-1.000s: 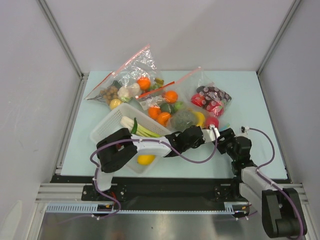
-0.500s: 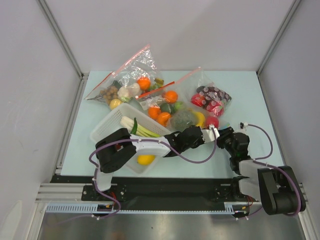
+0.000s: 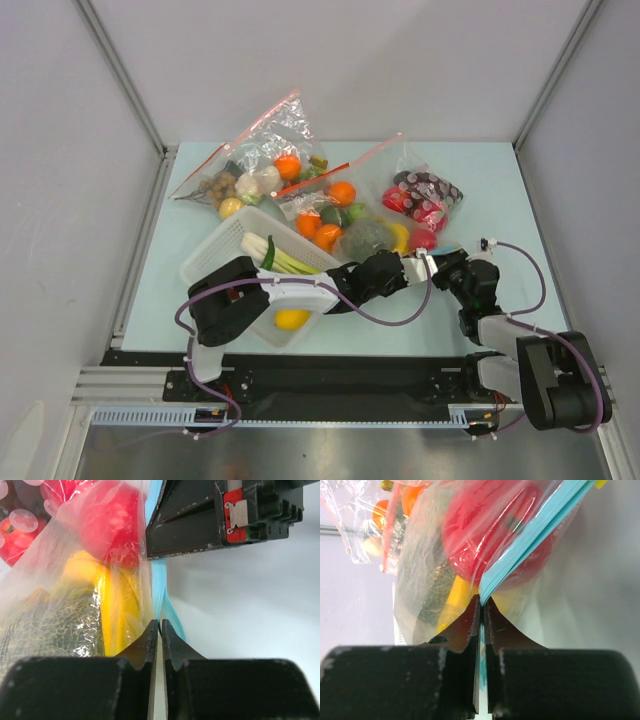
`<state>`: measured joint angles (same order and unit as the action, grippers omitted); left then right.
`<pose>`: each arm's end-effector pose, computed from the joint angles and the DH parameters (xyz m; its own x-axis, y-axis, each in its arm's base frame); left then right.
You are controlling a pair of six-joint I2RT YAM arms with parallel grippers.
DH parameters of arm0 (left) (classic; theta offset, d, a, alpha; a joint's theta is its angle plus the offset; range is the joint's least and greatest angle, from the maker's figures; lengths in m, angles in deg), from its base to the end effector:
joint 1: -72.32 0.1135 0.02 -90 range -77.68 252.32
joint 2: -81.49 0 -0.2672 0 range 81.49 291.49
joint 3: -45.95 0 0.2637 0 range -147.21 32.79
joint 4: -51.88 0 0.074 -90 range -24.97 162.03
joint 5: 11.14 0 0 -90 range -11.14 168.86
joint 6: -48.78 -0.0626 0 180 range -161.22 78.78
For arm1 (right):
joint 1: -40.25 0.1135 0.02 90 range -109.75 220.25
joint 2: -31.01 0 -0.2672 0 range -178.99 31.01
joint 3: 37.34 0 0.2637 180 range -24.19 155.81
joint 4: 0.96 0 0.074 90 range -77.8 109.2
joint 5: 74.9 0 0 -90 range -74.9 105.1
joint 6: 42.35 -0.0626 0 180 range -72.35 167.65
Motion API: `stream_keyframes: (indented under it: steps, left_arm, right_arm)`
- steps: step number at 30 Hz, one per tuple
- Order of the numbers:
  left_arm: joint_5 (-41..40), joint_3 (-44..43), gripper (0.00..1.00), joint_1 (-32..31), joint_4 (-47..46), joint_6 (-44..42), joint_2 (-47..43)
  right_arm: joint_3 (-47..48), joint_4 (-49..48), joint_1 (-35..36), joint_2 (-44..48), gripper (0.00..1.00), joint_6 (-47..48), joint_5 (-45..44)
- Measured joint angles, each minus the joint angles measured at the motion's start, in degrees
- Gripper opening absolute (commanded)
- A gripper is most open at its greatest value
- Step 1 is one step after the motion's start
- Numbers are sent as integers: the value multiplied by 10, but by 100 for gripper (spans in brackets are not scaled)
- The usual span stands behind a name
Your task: Open the zip-top bag and remove the fake food
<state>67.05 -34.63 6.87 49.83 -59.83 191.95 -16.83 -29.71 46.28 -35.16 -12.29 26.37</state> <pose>0.2035 -0.4146 0.1693 0.0763 0.5848 -0.8076 0.8344 0.4059 0.3728 0.2234 0.0359 0.1299 -0.3950 0.8118 -0.4300 0.1056 0.5051 0.8566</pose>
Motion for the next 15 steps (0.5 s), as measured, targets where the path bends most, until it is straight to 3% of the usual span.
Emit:
stream_keyframes:
  steps: [10,15]
  left_arm:
    - [0,0,28,0,10,6,0]
    - [0,-5,31,-2,17,7,0]
  right_arm:
    - [9,15,0,14,0,0,0]
    - [13,15,0,14,0,0,0]
